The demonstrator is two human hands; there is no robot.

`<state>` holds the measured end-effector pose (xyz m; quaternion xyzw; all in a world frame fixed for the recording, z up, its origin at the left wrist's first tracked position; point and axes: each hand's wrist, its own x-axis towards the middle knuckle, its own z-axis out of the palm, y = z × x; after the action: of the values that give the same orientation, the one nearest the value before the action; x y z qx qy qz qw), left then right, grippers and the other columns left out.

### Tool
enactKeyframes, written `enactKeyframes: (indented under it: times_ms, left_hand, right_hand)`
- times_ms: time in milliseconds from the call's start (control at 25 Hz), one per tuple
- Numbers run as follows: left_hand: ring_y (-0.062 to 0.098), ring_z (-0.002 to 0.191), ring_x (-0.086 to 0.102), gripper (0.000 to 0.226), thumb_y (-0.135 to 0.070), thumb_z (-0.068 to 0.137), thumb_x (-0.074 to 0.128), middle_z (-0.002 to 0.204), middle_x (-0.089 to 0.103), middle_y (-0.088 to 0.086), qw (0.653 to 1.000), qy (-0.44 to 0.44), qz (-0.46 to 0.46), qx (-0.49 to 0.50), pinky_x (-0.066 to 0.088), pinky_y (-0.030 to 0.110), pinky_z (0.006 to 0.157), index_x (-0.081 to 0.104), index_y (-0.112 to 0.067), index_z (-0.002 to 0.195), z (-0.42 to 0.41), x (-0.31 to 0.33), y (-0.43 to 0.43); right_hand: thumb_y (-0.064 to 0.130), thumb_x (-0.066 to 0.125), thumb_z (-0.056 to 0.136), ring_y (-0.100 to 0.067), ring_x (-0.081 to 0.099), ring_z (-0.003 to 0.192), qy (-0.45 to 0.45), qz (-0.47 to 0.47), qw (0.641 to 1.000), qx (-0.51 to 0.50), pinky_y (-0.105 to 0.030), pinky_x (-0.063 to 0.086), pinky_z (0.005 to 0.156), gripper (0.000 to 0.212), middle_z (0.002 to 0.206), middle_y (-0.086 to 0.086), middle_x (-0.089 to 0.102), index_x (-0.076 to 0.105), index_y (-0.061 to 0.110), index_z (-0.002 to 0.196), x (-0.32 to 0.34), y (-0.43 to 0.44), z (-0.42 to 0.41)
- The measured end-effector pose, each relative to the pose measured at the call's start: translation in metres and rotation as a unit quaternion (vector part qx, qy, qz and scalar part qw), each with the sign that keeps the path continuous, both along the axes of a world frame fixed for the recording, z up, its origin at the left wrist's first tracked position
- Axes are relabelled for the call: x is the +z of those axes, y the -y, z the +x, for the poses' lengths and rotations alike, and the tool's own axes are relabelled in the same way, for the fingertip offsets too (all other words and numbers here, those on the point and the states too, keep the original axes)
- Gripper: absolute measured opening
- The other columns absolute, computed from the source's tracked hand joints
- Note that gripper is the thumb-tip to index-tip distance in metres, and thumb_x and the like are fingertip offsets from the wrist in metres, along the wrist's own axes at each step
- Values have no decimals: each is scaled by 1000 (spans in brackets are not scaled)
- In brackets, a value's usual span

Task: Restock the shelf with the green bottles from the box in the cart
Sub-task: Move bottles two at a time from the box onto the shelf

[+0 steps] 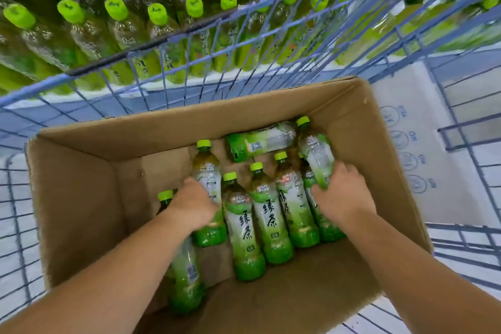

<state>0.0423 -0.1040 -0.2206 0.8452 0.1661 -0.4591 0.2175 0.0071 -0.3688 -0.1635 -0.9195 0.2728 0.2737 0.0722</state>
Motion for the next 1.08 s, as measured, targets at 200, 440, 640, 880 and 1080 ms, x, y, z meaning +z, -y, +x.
enactKeyframes:
  times_ms: [200, 440, 640, 880, 1080]
  left_hand:
    - [24, 80, 57, 39, -34, 80, 81, 85, 57, 4, 998, -36, 34, -24, 44, 28, 66, 58, -7, 96, 14, -10, 6]
    - [22, 71, 65, 32, -39, 70, 78, 80, 67, 4, 998, 27, 55, 33, 40, 24, 50, 67, -12, 83, -1, -9, 9]
    - [20, 61, 61, 63, -45, 67, 81, 73, 62, 3, 992, 66, 26, 107, 36, 27, 46, 50, -4, 104, -8, -2, 9]
    - [21, 71, 61, 66, -45, 52, 75, 80, 64, 3, 974, 67, -71, 206, 40, 29, 54, 48, -8, 100, -22, 12, 7]
    - [17, 51, 60, 13, -24, 61, 75, 55, 62, -3, 959, 80, -160, 219, 42, 22, 49, 65, -16, 64, -32, 25, 0]
  right_hand:
    - [41, 70, 86, -34, 53, 116, 20, -34, 999, 15, -39, 45, 93, 55, 123, -16, 55, 47, 3, 119, -21, 9, 14]
    - [47, 72, 84, -31, 61, 110, 2, -92, 992, 83, -36, 49, 80, 60, 119, -13, 60, 43, 5, 116, -33, 12, 26]
    - [47, 75, 77, -27, 62, 87, -14, -37, 999, 1, -31, 42, 64, 58, 94, -6, 58, 44, 8, 107, -30, 15, 35]
    - [11, 75, 78, -30, 66, 94, 25, 306, 884, -352, -45, 54, 84, 44, 105, -10, 67, 55, 8, 118, -30, -5, -9]
    - [6, 66, 90, -38, 61, 115, 17, 397, 840, -369, -57, 46, 102, 47, 124, -17, 64, 50, 8, 134, -21, -20, -20]
